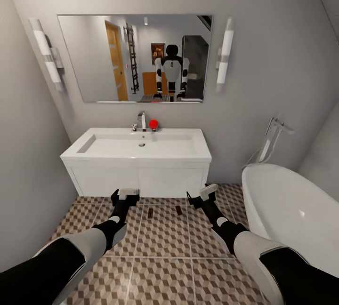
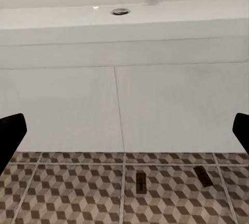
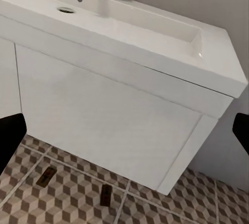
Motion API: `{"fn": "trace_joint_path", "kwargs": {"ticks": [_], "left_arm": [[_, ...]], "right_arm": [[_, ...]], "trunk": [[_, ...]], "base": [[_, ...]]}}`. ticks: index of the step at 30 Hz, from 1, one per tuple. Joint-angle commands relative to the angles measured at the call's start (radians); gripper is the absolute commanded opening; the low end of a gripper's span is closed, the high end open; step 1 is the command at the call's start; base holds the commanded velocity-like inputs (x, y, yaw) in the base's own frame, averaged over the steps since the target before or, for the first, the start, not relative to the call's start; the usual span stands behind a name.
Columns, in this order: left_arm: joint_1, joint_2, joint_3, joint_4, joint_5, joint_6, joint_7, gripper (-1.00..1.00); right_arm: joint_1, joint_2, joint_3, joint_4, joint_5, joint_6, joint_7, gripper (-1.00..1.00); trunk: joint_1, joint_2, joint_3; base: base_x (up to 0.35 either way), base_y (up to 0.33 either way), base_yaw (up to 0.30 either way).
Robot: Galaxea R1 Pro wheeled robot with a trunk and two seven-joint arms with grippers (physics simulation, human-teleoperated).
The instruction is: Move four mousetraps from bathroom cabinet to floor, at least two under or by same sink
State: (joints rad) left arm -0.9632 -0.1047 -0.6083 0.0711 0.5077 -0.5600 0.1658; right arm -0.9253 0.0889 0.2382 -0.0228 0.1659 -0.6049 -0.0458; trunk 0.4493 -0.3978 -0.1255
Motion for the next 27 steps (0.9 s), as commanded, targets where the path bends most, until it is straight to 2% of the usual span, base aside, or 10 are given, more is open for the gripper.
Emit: {"fn": "trace_joint_path", "kwargs": {"ticks": [1,27], "left_arm": [[-0.002,-0.001,-0.008,0.004,0.002,-0.005,0.004,1.00],[-0.001,-0.003,-0.008,0.004,0.002,-0.004,0.004,1.00]], "right_arm": [[-0.001,0.000,-0.002,0.001,0.009,-0.003,-0.005,1.00],[-0.001,0.001,-0.002,0.001,0.009,-0.003,-0.005,1.00]], "trunk": [[0.001,-0.002,-0.001],[0.001,-0.002,0.035]], "base": [[0.000,0.000,0.000],[0.000,0.000,0.000]]}}
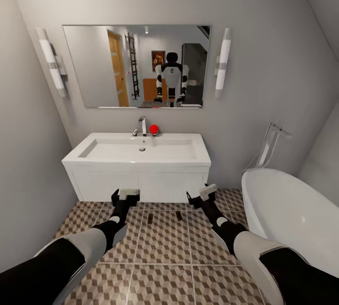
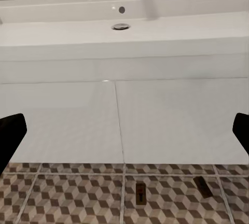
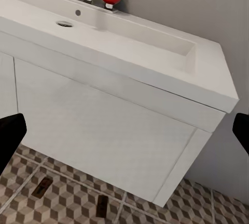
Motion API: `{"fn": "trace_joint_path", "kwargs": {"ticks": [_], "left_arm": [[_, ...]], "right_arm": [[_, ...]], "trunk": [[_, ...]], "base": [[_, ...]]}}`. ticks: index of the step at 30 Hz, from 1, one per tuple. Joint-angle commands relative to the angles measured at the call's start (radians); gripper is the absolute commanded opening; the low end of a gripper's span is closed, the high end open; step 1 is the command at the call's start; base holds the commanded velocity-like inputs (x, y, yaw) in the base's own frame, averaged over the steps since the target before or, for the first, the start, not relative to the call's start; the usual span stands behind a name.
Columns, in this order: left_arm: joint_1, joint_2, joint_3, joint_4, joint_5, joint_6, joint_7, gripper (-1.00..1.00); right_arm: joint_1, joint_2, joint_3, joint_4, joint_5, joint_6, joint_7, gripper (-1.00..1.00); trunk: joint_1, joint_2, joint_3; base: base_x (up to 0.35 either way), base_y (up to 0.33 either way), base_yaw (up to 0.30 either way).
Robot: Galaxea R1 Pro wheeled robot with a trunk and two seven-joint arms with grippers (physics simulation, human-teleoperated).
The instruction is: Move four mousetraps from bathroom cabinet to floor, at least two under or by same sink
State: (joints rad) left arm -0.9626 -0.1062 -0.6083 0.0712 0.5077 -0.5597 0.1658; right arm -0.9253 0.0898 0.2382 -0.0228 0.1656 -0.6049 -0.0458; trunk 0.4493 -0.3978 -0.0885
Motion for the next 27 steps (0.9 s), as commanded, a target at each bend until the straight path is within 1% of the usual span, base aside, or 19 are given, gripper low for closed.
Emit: {"fn": "trace_joint_path", "kwargs": {"ticks": [1,6,11,16,17,21,22,25,27], "left_arm": [[-0.002,-0.001,-0.008,0.004,0.002,-0.005,0.005,1.00],[-0.001,-0.001,-0.008,0.004,0.002,-0.005,0.002,1.00],[0.003,0.000,-0.008,0.005,0.002,-0.005,0.002,1.00],[0.040,0.002,-0.008,0.005,0.002,-0.005,0.001,1.00],[0.055,0.003,-0.008,0.005,0.002,-0.005,0.001,1.00],[0.086,0.006,-0.008,0.007,0.002,-0.005,0.001,1.00],[0.104,0.007,-0.008,0.008,0.002,-0.005,0.001,1.00],[0.133,0.009,-0.008,0.008,0.002,-0.005,0.001,1.00],[0.156,0.012,-0.008,0.008,0.002,-0.005,0.001,1.00]], "right_arm": [[-0.001,0.000,-0.002,0.001,0.009,-0.003,-0.005,1.00],[0.004,0.000,-0.002,0.002,0.010,-0.003,-0.006,1.00],[0.031,0.000,-0.003,0.001,0.011,-0.003,-0.006,1.00],[0.071,-0.004,-0.003,0.002,0.012,-0.003,-0.007,1.00],[0.089,-0.005,-0.002,0.002,0.012,-0.003,-0.008,1.00],[0.130,-0.008,-0.002,0.001,0.012,-0.003,-0.007,1.00],[0.149,-0.009,-0.002,0.002,0.012,-0.003,-0.007,1.00],[0.177,-0.009,-0.002,0.002,0.012,-0.003,-0.007,1.00],[0.209,-0.010,-0.002,0.003,0.012,-0.003,-0.007,1.00]], "trunk": [[0.001,-0.002,-0.001],[0.001,-0.002,0.002],[0.001,-0.002,0.003],[0.001,-0.002,0.003],[0.001,-0.002,0.003],[0.001,-0.002,0.003],[0.001,-0.002,0.003],[0.001,-0.002,0.003],[0.001,-0.002,0.003]], "base": [[0.000,0.000,0.000],[0.000,0.000,0.000],[0.000,0.000,0.000],[0.000,0.000,0.000],[0.000,0.000,0.000],[0.000,0.000,0.000],[0.000,0.000,0.000],[0.000,0.000,0.000],[0.000,0.000,0.000]]}}
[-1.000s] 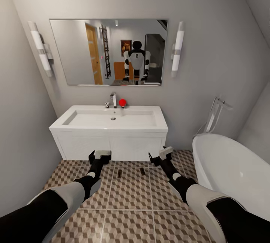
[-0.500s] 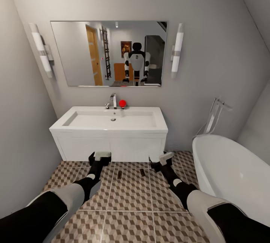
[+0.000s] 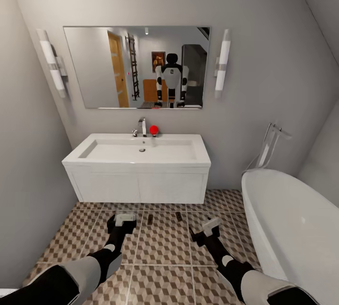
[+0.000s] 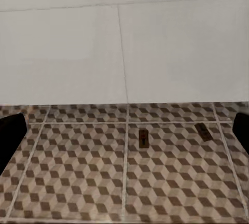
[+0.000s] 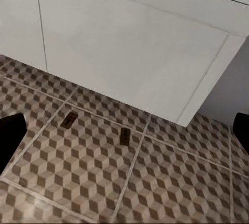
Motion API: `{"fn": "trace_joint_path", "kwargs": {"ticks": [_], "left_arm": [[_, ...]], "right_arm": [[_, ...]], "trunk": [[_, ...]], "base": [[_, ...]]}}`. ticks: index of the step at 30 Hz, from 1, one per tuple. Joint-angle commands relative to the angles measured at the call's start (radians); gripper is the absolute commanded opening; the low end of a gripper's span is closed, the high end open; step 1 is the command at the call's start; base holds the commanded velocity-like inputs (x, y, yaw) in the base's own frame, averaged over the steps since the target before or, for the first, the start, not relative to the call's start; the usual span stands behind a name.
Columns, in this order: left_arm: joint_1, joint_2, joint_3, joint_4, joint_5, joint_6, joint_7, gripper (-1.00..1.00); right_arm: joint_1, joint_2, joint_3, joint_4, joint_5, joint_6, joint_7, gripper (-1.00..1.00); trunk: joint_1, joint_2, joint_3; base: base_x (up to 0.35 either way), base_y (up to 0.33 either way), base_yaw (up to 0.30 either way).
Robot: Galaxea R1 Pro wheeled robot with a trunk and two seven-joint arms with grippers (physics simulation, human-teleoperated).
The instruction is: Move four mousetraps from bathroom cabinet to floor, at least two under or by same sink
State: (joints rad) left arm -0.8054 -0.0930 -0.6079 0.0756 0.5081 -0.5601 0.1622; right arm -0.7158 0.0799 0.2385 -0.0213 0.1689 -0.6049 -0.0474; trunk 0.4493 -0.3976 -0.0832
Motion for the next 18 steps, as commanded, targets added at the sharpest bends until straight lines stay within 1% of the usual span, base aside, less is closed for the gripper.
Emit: {"fn": "trace_joint_path", "kwargs": {"ticks": [1,10,18], "left_arm": [[0.006,0.000,-0.009,0.004,0.001,-0.004,0.005,1.00],[0.067,0.011,-0.009,0.004,0.002,0.008,0.007,1.00],[0.112,0.013,-0.008,0.004,0.001,0.072,0.008,1.00]], "right_arm": [[0.010,0.000,-0.002,0.001,0.009,-0.003,-0.005,1.00],[0.099,-0.006,-0.002,0.003,0.009,-0.001,-0.017,1.00],[0.169,-0.010,-0.002,0.004,0.008,0.008,-0.059,1.00]], "trunk": [[0.001,-0.002,-0.002],[0.001,-0.002,-0.002],[0.001,-0.002,-0.002]], "base": [[0.000,0.000,0.000],[0.000,0.000,0.000],[0.000,0.000,0.000]]}}
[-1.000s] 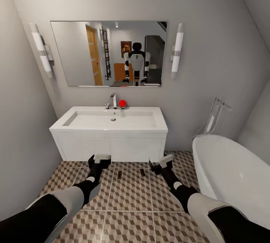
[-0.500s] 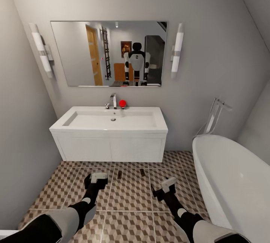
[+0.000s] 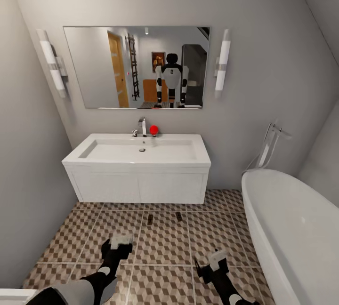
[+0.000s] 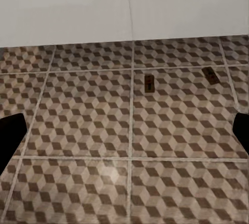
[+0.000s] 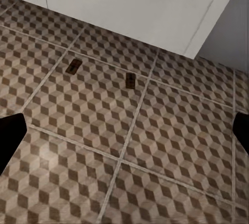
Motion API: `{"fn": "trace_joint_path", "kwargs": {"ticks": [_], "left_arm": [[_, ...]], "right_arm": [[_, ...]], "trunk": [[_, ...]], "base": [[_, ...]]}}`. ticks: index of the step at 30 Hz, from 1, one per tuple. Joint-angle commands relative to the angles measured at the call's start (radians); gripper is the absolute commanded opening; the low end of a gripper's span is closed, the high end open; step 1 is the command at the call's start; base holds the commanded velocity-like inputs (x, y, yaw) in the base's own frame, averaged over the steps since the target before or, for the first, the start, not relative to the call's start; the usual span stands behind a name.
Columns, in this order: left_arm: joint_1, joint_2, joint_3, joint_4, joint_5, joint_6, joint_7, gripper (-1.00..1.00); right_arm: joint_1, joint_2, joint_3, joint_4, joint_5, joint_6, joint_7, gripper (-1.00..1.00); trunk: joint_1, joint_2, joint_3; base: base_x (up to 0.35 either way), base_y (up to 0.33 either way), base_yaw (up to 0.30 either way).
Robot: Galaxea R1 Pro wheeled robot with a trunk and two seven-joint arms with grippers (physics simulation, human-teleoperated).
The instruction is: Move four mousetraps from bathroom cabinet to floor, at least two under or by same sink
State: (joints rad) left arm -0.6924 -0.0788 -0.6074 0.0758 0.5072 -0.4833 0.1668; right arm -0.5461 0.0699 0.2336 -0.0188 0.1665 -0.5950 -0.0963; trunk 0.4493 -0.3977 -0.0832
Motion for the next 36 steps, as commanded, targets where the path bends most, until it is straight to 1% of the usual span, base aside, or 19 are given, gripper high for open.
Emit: {"fn": "trace_joint_path", "kwargs": {"ticks": [1,4,7,9,10,14,15,16,18,23,27,34,36], "left_arm": [[0.003,-0.001,-0.008,0.004,0.002,-0.001,0.003,1.00],[0.018,0.000,-0.008,0.004,0.003,0.005,0.003,1.00],[0.045,0.008,-0.008,0.004,0.003,0.010,0.003,1.00],[0.062,0.012,-0.008,0.004,0.003,0.011,0.003,1.00],[0.079,0.015,-0.008,0.004,0.003,0.011,0.003,1.00],[0.113,0.021,-0.008,0.004,0.004,0.013,0.003,1.00],[0.123,0.022,-0.008,0.004,0.004,0.013,0.003,1.00],[0.147,0.025,-0.008,0.004,0.004,0.013,0.003,1.00],[0.162,0.029,-0.008,0.004,0.004,0.014,0.003,1.00],[0.174,0.036,-0.008,0.004,0.004,0.015,0.004,1.00],[0.179,0.036,-0.008,0.004,0.004,0.015,0.005,1.00],[0.180,0.035,-0.008,0.003,0.004,0.015,0.005,1.00],[0.180,0.034,-0.008,0.002,0.004,0.046,0.005,1.00]], "right_arm": [[0.003,0.000,0.003,0.001,0.010,0.000,-0.015,1.00],[0.014,-0.001,0.002,0.002,0.008,0.007,-0.030,1.00],[0.025,-0.001,0.002,0.002,-0.011,0.033,-0.046,1.00],[0.028,-0.002,0.002,0.002,-0.031,0.053,-0.050,1.00],[0.030,-0.002,0.001,0.001,-0.059,0.073,-0.052,1.00],[0.032,-0.002,0.002,0.001,-0.132,0.096,-0.054,1.00],[0.033,-0.002,0.002,0.001,-0.167,0.102,-0.053,1.00],[0.033,-0.002,0.002,0.001,-0.196,0.106,-0.052,1.00],[0.033,-0.002,0.002,0.000,-0.221,0.110,-0.052,1.00],[0.034,-0.002,0.002,0.000,-0.240,0.112,-0.050,1.00],[0.034,-0.001,0.003,0.000,-0.247,0.113,-0.051,1.00],[0.034,-0.001,0.003,0.000,-0.249,0.113,-0.052,1.00],[0.034,-0.001,0.003,0.000,-0.249,0.113,-0.052,1.00]], "trunk": [[0.001,-0.002,-0.002],[0.001,-0.002,-0.002],[0.001,-0.002,-0.002],[0.001,-0.002,-0.002],[0.001,-0.002,-0.002],[0.001,-0.002,-0.002],[0.001,-0.002,-0.002],[0.001,-0.002,-0.002],[0.001,-0.002,-0.002],[0.001,-0.002,-0.002],[0.001,-0.002,-0.002],[0.001,-0.002,-0.002],[0.001,-0.002,-0.002]], "base": [[0.000,0.000,0.000],[0.000,0.000,0.000],[0.000,0.000,0.000],[0.000,0.000,0.000],[0.000,0.000,0.000],[0.000,0.000,0.000],[0.000,0.000,0.000],[0.000,0.000,0.000],[0.000,0.000,0.000],[0.000,0.000,0.000],[0.000,0.000,0.000],[0.000,0.000,0.000],[0.000,0.000,0.000]]}}
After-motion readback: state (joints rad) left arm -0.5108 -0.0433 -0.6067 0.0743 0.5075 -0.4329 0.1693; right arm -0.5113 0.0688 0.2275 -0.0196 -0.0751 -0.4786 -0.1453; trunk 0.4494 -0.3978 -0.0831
